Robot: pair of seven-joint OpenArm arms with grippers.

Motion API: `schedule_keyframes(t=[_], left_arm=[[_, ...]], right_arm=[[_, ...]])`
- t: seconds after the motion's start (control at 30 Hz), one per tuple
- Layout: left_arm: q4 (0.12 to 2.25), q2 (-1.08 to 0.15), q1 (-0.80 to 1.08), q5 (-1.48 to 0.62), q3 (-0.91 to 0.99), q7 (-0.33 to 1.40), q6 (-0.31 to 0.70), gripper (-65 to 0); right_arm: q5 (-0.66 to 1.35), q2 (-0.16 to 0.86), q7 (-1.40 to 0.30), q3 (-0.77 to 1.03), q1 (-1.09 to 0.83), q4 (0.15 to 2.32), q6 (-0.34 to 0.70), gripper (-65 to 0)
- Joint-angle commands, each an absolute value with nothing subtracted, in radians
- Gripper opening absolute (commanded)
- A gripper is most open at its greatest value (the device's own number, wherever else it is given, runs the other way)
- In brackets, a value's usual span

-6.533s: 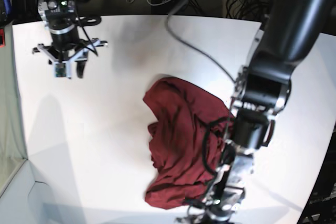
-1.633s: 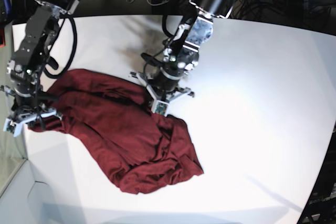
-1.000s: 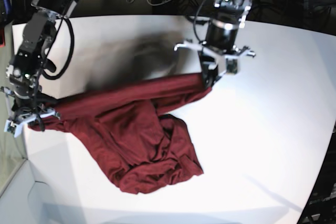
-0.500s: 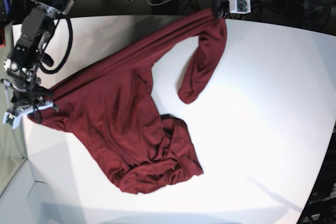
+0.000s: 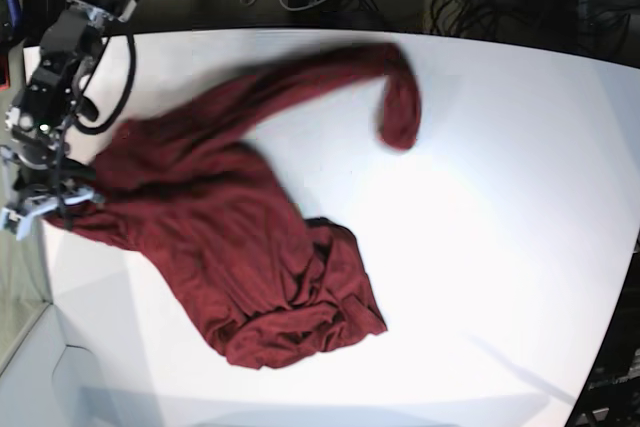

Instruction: Layout the t-shirt on the table in an organized manner, then fold the t-shirt properly

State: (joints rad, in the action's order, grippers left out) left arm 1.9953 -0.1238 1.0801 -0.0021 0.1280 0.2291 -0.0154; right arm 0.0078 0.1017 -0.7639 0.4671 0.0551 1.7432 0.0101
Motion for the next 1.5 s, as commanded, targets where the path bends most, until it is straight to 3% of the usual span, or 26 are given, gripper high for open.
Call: schedule_keyframes(t=[0.0, 0.1, 0.17, 0.23, 0.5, 0.77, 1.1, 1.47], left_arm=[[2.017, -0.122, 1.084, -0.008, 0.096, 0.196, 0.004, -39.1], [2.025, -0.14, 1.064, -0.008, 0.051, 0.186, 0.004, -23.8], [2.026, -0.142, 1.006, -0.008, 0.024, 0.186, 0.004, -17.4], [2.025, -0.142, 0.949, -0.008, 0.012, 0.191, 0.004, -15.0], [1.994, -0.111, 0.584, -0.007, -0.16, 0.208, -0.004, -15.1], [1.712, 0.068, 0.194, -0.007, -0.225, 0.473, -0.004, -15.1], [1.282, 0.157, -0.097, -0.008, -0.223, 0.452, -0.007, -15.1], [1.018, 0.157, -0.203, -0.01, -0.163, 0.248, -0.071, -14.8]], right_arm=[[0.013, 0.102, -0.745, 0.464, 0.067, 1.762, 0.007, -65.0], [0.013, 0.101, -0.745, 0.464, 0.067, 1.762, 0.007, -65.0], [0.013, 0.101, -0.745, 0.464, 0.067, 1.762, 0.007, -65.0], [0.013, 0.101, -0.745, 0.464, 0.067, 1.762, 0.007, -65.0], [0.013, 0.101, -0.745, 0.458, 0.065, 1.756, 0.007, -65.0], [0.013, 0.099, -0.745, 0.456, 0.067, 1.756, 0.007, -65.0], [0.015, 0.099, -0.745, 0.456, 0.071, 1.756, 0.007, -65.0], [0.015, 0.101, -0.745, 0.455, 0.071, 1.756, 0.007, -65.0]])
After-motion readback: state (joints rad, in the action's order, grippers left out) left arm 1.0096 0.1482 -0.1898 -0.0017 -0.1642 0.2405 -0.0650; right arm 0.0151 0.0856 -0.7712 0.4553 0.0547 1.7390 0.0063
